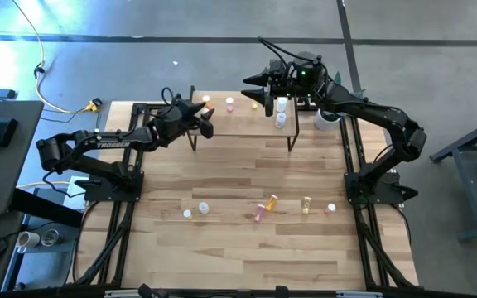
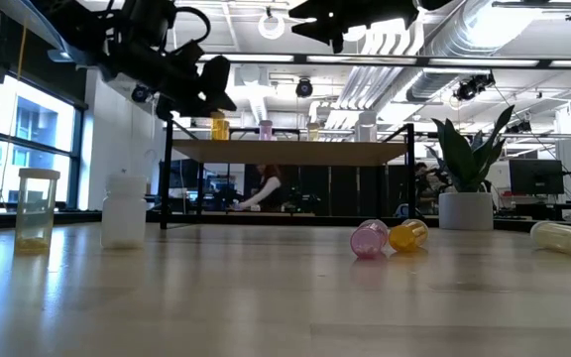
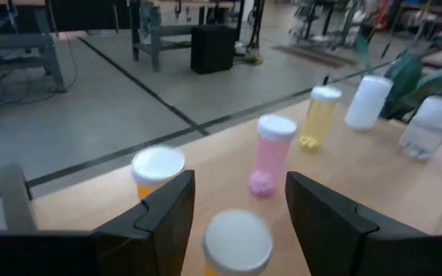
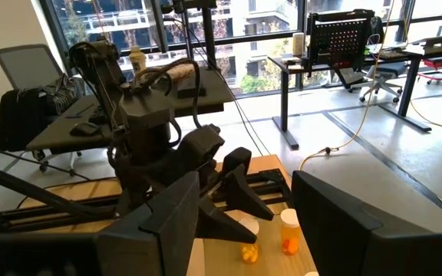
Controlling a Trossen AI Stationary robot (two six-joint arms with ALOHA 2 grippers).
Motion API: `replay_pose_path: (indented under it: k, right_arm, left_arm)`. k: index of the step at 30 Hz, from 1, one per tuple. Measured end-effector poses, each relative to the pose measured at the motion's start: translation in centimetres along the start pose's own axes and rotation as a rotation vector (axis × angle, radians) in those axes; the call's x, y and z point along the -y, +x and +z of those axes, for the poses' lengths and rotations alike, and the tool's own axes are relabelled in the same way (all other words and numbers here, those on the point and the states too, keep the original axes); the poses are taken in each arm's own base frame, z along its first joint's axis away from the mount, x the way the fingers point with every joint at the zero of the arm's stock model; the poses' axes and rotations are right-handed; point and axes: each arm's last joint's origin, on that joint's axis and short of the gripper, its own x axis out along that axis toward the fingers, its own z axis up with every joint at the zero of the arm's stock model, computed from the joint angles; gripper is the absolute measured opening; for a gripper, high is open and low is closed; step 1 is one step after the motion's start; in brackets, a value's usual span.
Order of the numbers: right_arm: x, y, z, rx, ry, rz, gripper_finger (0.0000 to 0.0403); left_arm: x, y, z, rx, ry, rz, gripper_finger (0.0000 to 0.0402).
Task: Pick and place medicine bottles onto shelf by color
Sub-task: Put the right pink pill bottle on the shelf aligned with the other pink pill bottle
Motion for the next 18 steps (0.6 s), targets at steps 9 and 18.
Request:
replay_pose_path:
  k: [9,18]
  right_arm:
    - [0.0,0.0,0.0,-0.001,0.001,0.002,0.0199]
    - [-0.8,-1.3,0.5,-0.039,0.020,0.009,0.0199]
  left_arm:
    - [-0.2,-1.4,1.7,0.075,-0.028,-0.017,0.0195]
    - [-0.5,-4.7,4.8,0.225,-0.081,-0.062,0.0195]
